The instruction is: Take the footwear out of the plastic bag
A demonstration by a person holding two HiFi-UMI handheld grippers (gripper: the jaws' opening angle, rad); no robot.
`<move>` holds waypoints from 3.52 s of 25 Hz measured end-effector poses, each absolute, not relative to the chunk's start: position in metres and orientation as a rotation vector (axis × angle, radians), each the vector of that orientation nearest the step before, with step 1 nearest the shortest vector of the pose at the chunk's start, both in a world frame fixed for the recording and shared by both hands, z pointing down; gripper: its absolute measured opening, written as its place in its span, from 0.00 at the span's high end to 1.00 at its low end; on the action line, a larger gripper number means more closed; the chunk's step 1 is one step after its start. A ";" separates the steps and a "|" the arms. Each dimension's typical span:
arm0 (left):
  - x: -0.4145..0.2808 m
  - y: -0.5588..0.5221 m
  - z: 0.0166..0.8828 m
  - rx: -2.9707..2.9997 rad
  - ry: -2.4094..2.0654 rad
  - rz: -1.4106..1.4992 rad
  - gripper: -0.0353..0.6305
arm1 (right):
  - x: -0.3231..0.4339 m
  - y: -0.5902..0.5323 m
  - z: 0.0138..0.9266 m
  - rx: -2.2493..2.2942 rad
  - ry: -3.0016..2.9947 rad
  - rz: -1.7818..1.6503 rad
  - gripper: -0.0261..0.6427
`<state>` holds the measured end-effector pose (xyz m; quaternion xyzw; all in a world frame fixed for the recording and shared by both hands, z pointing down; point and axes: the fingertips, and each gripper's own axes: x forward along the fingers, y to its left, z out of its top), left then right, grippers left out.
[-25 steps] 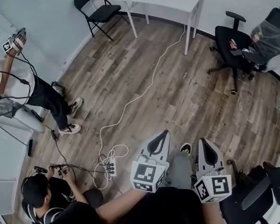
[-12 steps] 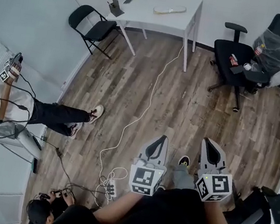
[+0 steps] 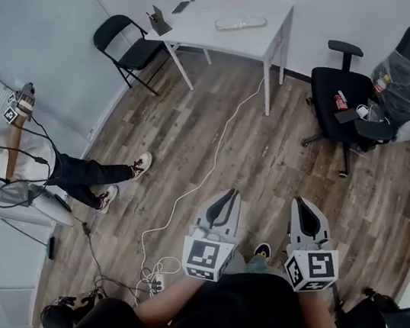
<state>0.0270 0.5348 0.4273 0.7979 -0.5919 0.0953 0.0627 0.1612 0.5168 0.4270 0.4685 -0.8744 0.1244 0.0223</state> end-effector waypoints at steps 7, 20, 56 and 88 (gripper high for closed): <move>0.020 0.486 0.438 2.403 -1.774 0.328 0.91 | 0.138 0.468 0.430 1.398 -2.743 0.392 0.93; -0.038 0.327 0.429 2.414 -1.784 0.306 0.91 | 0.079 0.313 0.402 1.409 -2.772 0.281 0.93; -0.146 -0.027 0.438 2.368 -1.582 0.371 0.91 | -0.002 -0.049 0.432 1.429 -2.648 0.485 0.94; -0.156 -0.310 0.495 2.431 -1.301 1.152 0.55 | 0.032 -0.288 0.445 1.254 -2.743 0.523 0.93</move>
